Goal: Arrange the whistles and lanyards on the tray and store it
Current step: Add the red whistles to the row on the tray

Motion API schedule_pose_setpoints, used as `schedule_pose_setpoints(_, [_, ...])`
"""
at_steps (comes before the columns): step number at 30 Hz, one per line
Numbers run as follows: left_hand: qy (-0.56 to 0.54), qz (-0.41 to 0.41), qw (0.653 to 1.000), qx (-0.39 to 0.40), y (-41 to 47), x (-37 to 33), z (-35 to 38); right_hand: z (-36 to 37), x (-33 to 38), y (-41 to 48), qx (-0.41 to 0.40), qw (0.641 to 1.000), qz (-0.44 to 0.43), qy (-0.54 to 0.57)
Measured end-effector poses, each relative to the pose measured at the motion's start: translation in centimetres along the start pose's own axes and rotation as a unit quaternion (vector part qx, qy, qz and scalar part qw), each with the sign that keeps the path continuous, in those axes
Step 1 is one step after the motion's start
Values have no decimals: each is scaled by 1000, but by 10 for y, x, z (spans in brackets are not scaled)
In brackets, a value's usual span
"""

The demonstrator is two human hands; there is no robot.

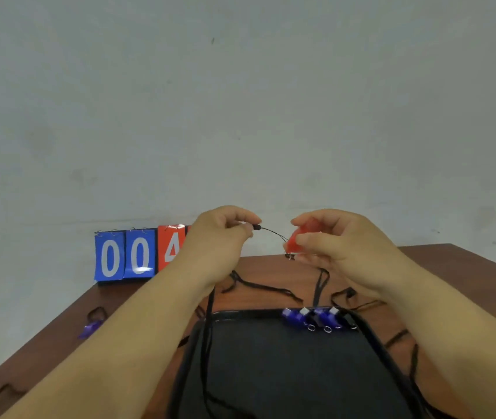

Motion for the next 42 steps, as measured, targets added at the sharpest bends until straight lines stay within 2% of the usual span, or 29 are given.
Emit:
schedule_pose_setpoints(4, [30, -46, 998, 5, 8, 48, -9, 28, -23, 14, 17, 990, -14, -139])
schedule_pose_setpoints(10, [73, -84, 991, 77, 20, 101, -1, 53, -71, 35, 55, 974, 17, -220])
schedule_pose_setpoints(13, [54, -86, 987, 123, 19, 119, 7, 61, -88, 41, 70, 960, 15, -271])
schedule_pose_setpoints(16, [55, -86, 984, 146, 22, 135, 12, 67, -99, 43, 89, 955, 12, -282])
schedule_pose_setpoints(22, [136, -77, 968, 194, 35, 145, 22, 65, -105, 47, 113, 953, 0, -281])
schedule_pose_setpoints(30, [175, -73, 948, 256, 46, 149, 39, 58, -114, 51, 179, 917, 31, -354])
schedule_pose_setpoints(37, [178, -93, 943, 266, 48, 173, 45, 53, -140, 55, 119, 932, 44, -338])
schedule_pose_setpoints(42, [139, -109, 947, 268, 48, 176, 51, 49, -148, 51, 91, 935, 33, -342])
Point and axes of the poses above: each hand's wrist, its own y-axis towards the middle knuckle, its own z-axis out of the palm, x = y × z, the point moved 8 cm from there along y, towards the middle knuckle, and after that the axes turned 15 degrees about -y, right-handed, at the moved point
